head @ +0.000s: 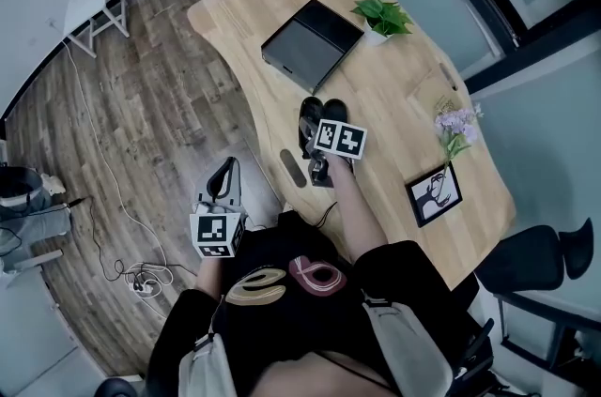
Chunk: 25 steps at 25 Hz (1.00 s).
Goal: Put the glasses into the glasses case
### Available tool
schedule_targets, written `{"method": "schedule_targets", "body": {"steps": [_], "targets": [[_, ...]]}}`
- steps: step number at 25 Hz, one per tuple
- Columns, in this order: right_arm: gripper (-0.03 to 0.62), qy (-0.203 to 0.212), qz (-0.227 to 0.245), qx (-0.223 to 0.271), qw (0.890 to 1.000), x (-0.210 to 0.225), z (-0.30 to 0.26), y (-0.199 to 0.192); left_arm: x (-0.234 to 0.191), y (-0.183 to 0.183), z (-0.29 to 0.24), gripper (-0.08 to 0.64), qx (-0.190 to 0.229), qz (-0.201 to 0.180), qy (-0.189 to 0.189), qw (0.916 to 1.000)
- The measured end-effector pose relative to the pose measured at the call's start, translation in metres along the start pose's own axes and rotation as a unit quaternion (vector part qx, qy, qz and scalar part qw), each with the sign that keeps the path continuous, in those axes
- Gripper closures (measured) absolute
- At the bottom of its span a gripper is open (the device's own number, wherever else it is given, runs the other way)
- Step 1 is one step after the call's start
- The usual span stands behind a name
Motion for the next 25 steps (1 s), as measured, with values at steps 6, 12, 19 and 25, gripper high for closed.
{"method": "schedule_targets", "body": {"steps": [6,12,19,25], "targets": [[0.341,0.042,0.02,0.059,0.997,-0.024,0.027,0.001,0.005,0.006,-0.003,0.534,0.017,0.014,-0.027,0.9994],[0.342,0.041,0.032,0.096,0.994,-0.03,0.055,-0.008,0.016,0.007,-0.004,0.534,0.025,0.015,-0.059,0.9978],[0.336,0.02,0.037,0.147,0.988,-0.029,0.099,-0.013,0.03,0.014,-0.005,0.534,0.039,0.012,-0.098,0.9943],[0.336,0.006,0.04,0.186,0.982,-0.025,0.136,-0.022,0.048,0.019,-0.006,0.534,0.045,0.01,-0.133,0.99]]}}
Point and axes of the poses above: the fingertips, and each gripper's own axes: z backward along the fingers, x to its right, y out of its top, the point moved 4 cm from there along z, backward along the fingers, and after that the axes turned 6 degrees about -x, right-handed, at the moved point
